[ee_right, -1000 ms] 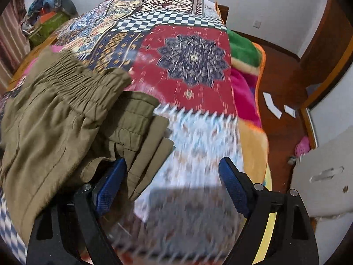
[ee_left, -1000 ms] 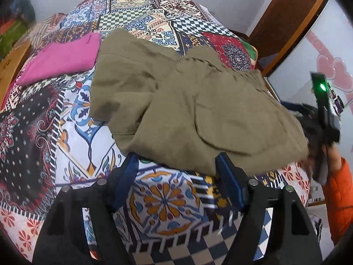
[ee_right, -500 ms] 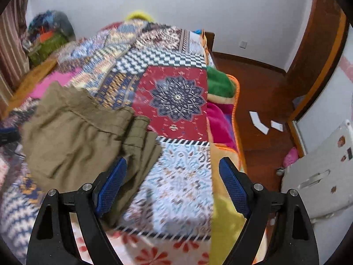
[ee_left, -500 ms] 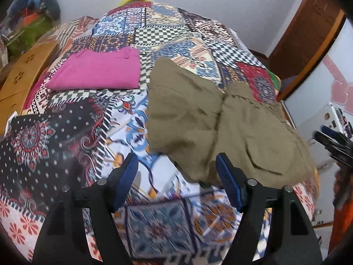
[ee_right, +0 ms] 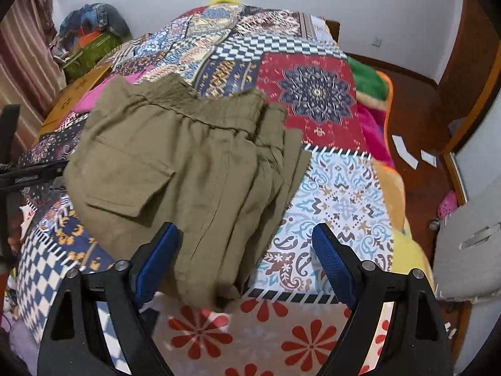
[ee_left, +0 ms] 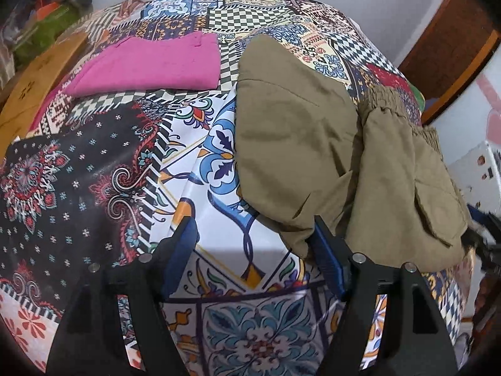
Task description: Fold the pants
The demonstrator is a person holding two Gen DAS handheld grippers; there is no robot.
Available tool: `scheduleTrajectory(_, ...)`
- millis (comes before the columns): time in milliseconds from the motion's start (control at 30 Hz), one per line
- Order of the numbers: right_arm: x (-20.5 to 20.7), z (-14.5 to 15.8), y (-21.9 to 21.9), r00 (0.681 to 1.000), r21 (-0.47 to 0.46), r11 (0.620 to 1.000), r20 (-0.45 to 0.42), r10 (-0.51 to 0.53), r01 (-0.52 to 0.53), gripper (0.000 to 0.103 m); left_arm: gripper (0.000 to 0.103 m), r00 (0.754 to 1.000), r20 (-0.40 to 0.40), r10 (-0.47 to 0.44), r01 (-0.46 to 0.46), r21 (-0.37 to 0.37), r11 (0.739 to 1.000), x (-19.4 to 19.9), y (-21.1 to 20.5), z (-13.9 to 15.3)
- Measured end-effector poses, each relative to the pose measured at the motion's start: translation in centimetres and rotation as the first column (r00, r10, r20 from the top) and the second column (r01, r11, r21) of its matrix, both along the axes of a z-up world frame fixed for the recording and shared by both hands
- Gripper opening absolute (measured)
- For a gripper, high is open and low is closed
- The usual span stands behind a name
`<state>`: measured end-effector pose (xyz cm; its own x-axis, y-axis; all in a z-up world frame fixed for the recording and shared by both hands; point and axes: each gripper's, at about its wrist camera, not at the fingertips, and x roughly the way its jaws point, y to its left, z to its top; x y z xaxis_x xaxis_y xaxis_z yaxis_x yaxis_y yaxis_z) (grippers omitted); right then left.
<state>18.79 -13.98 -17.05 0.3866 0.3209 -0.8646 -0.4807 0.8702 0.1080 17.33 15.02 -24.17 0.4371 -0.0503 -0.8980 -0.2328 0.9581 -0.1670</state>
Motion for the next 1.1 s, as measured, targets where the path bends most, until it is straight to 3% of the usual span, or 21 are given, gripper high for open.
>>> scheduleTrajectory(67,0.9,-0.1,-0.7,1.000,0.008,1.000,-0.004,-0.029,0.029,0.085,0.075,1.000,-0.003,-0.011,0.011,0.026,1.000,-0.3,-0.2,0.1)
scheduleTrajectory(233,2.4,-0.6,-1.7,0.997,0.017,0.998,-0.026,-0.068,0.069,0.085,0.074,1.000,-0.009,0.004,-0.004,0.004,1.000,-1.7,0.4,0.6)
scheduleTrajectory(367,2.3,-0.8,-0.8,0.999,-0.030,0.998,0.009,-0.051,0.051,0.085,0.073,0.998,-0.051,0.031,-0.027,0.080,0.996,-3.5,1.0,0.6)
scheduleTrajectory(433,2.5,-0.6,-0.8,0.998,-0.034,0.998,0.016,-0.057,0.058,0.085,0.072,0.998,-0.049,0.048,-0.044,0.078,0.996,-4.2,1.6,0.7)
scheduleTrajectory(600,2.6,0.8,-1.8,0.995,0.023,0.995,0.005,-0.101,0.101,0.085,0.073,0.996,0.026,0.086,-0.086,0.013,0.996,-4.9,2.6,3.0)
scheduleTrajectory(767,1.7,2.2,-2.2,0.993,0.073,0.990,0.007,-0.118,0.117,0.087,0.094,0.994,0.095,0.063,-0.054,-0.098,0.994,-3.4,0.8,4.7)
scheduleTrajectory(1000,0.3,2.2,-1.3,0.996,0.108,0.990,-0.019,-0.088,0.090,0.087,0.095,0.999,0.011,0.037,-0.032,-0.270,0.962,-1.2,-2.8,1.9)
scheduleTrajectory(1100,0.4,0.6,-0.5,0.995,0.082,0.993,-0.050,-0.082,0.085,0.087,0.101,0.998,0.005,0.060,-0.057,-0.262,0.964,-1.1,-3.9,1.1)
